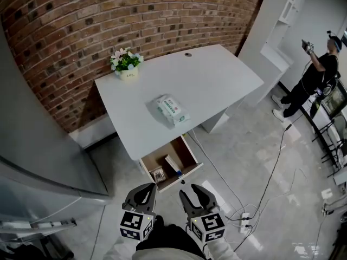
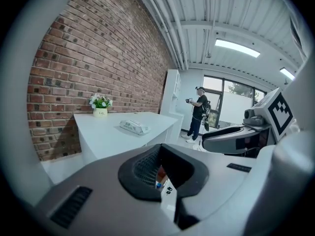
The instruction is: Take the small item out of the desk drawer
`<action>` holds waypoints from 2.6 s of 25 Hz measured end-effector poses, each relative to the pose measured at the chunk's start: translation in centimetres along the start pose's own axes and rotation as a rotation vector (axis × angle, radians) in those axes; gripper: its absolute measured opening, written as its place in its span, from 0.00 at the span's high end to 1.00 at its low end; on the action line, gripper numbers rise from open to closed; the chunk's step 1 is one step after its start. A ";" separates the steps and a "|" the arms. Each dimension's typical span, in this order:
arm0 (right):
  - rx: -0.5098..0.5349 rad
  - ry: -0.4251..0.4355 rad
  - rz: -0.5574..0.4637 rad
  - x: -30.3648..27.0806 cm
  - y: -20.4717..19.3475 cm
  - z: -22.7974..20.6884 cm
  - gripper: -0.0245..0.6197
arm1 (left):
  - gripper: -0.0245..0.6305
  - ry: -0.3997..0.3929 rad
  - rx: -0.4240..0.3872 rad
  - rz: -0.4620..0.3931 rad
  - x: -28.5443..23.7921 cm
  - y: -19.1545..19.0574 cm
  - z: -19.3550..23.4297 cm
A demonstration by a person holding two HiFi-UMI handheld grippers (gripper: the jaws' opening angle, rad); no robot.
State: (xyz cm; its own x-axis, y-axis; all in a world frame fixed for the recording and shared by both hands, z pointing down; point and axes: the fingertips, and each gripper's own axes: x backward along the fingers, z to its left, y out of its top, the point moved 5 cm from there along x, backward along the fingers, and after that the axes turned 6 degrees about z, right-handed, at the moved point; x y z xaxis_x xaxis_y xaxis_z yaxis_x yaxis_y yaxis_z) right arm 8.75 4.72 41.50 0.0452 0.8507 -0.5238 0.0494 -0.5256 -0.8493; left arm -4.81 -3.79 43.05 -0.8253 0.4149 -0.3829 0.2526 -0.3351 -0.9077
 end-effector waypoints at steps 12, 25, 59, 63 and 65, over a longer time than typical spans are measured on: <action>0.040 0.062 0.067 -5.3 0.0 -1.9 0.66 | 0.94 0.036 0.030 0.017 -2.8 -0.1 1.6; 0.088 0.138 0.215 -14.6 -1.1 -5.6 0.66 | 0.94 0.137 0.096 0.071 -7.0 -0.1 4.6; 0.234 0.226 0.682 -31.5 -12.2 -10.0 0.64 | 0.94 0.274 0.274 0.193 -12.8 -4.0 8.0; 0.265 0.230 0.725 -32.9 -13.3 -9.9 0.63 | 0.94 0.287 0.286 0.196 -13.2 -4.5 8.6; 0.273 0.234 0.743 -33.5 -13.6 -9.7 0.63 | 0.94 0.294 0.292 0.199 -13.3 -4.7 8.9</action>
State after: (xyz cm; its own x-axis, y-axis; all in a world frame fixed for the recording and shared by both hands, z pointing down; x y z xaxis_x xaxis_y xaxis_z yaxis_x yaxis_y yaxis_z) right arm 16.27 -16.79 71.25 0.1787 0.2421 -0.9537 -0.3180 -0.9030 -0.2888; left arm 0.49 -15.23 53.88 -0.5863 0.5267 -0.6156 0.2039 -0.6395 -0.7413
